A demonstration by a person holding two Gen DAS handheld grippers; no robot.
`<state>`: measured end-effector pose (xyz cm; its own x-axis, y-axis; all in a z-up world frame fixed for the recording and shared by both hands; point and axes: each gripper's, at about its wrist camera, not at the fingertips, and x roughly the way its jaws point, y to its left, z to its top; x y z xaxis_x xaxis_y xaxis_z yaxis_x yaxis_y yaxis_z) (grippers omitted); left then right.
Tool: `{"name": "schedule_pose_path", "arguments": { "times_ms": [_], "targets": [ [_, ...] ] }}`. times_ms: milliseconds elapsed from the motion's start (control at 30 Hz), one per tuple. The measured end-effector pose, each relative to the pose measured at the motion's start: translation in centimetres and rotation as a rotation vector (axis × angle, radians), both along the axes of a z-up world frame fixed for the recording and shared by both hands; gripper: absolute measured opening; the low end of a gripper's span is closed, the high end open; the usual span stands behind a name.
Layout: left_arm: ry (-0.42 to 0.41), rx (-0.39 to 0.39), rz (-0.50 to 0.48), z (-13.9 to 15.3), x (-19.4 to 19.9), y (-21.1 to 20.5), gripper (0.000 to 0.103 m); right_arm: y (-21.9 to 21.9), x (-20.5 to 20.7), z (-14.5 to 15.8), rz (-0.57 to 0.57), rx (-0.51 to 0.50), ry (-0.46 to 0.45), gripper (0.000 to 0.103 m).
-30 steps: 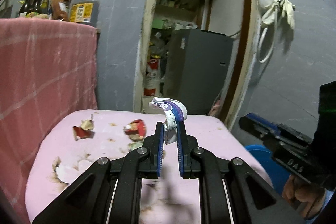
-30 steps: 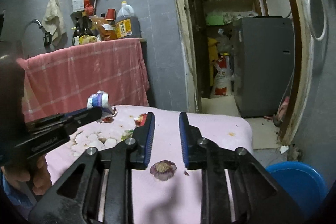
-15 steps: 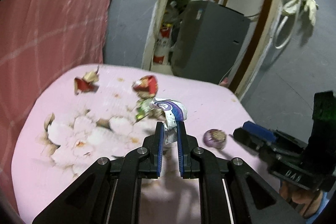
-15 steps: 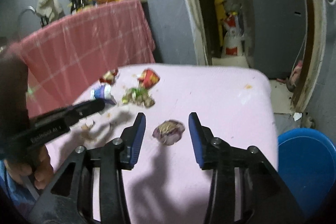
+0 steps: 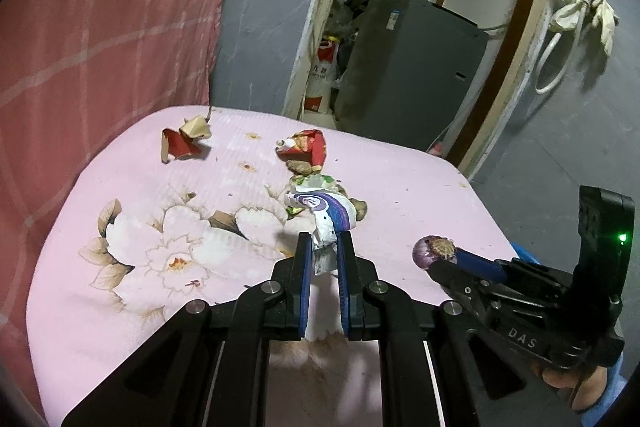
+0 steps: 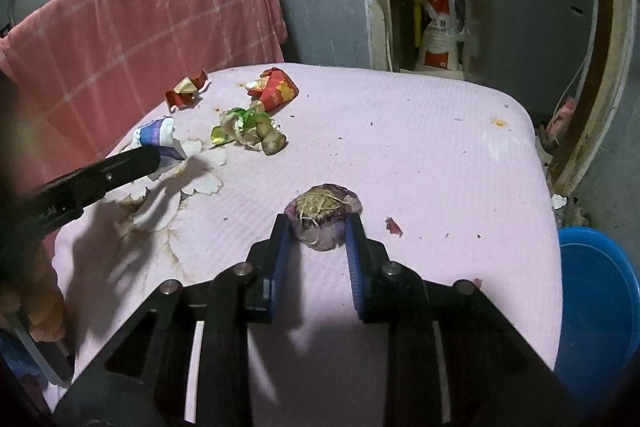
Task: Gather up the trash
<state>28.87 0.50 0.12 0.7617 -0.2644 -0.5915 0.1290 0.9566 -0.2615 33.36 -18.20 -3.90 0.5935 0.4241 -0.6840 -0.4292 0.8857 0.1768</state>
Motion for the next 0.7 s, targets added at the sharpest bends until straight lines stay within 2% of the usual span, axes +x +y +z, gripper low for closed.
{"name": "schedule_pose_path", "arguments": {
  "times_ms": [167, 233, 433, 467, 533, 567, 600, 700],
  "targets": [
    [-0.039, 0.006, -0.015, 0.9, -0.9, -1.2, 0.01, -1.1, -1.2, 1.6, -0.017, 0.041, -0.08, 0.022],
    [-0.054, 0.009, -0.02, 1.3, -1.0, -1.8, 0.01, -1.6, -1.6, 2.1, -0.021, 0.049, -0.104, 0.002],
    [-0.052, 0.018, -0.032, 1.5, -1.0, -2.8, 0.01, -1.9, -1.4, 1.3, -0.018, 0.061, -0.051, 0.002],
    [-0.045, 0.017, -0.03, 1.3, -0.9, -2.7, 0.01, -1.9, -1.4, 1.1, -0.022, 0.057, -0.046, 0.006],
    [-0.031, 0.013, -0.024, 1.0, -0.8, -2.4, 0.01, -1.7, -1.2, 0.7, -0.017, 0.05, -0.029, 0.023],
    [-0.023, 0.011, -0.02, 0.8, -0.6, -2.2, 0.01, -1.6, -1.0, 0.7, -0.017, 0.049, -0.025, 0.036],
    [-0.019, 0.008, -0.018, 0.6, -0.6, -2.0, 0.01, -1.4, -0.9, 0.6, -0.018, 0.049, -0.022, 0.04],
    [-0.006, -0.001, -0.007, 0.2, -0.3, -1.1, 0.01, -0.6, -0.1, 0.5, -0.008, 0.049, 0.002, 0.043]
  ]
}}
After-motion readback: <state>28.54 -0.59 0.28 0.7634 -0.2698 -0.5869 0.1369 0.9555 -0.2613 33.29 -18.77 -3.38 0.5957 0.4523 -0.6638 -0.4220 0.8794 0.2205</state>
